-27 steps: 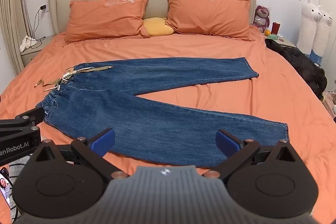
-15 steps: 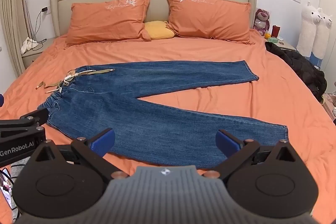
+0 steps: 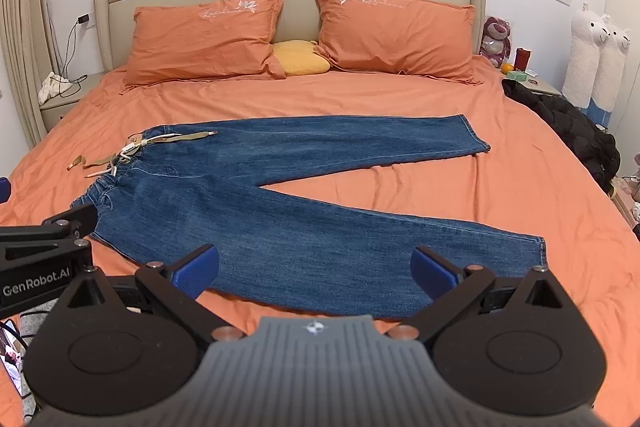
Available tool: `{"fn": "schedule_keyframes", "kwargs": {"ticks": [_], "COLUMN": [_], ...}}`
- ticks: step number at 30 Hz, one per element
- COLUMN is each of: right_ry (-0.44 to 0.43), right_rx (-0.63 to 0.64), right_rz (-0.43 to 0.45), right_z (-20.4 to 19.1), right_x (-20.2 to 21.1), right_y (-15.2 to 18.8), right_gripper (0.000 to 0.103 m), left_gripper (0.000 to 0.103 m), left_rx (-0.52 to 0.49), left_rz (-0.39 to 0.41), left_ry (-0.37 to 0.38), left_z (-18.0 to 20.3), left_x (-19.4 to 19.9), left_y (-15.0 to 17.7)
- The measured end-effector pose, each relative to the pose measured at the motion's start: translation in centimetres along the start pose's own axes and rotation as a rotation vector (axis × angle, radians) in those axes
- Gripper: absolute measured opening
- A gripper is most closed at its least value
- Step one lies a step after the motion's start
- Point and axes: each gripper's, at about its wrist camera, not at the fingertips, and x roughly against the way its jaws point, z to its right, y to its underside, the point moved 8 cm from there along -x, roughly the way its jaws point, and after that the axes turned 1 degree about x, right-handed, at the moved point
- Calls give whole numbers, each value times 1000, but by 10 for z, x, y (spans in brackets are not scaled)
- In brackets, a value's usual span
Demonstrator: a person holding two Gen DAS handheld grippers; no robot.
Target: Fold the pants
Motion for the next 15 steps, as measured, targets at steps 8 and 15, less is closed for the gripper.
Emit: {"fn": "schedule_keyframes", "kwargs": {"ticks": [8, 15], "right_ry": [8, 27], "right_rx": [-1, -15], "right_rz": [-13, -18], "right_z": [3, 9], "right_x": [-2, -1], "right_y": [6, 8], "right_gripper": [98, 98], "left_gripper": [103, 103], "left_rx": [8, 4], "left_rz": [6, 16], "left_ry": [32, 67], "left_z": [-2, 5], "left_x": [-2, -3], "left_y": [2, 2]}}
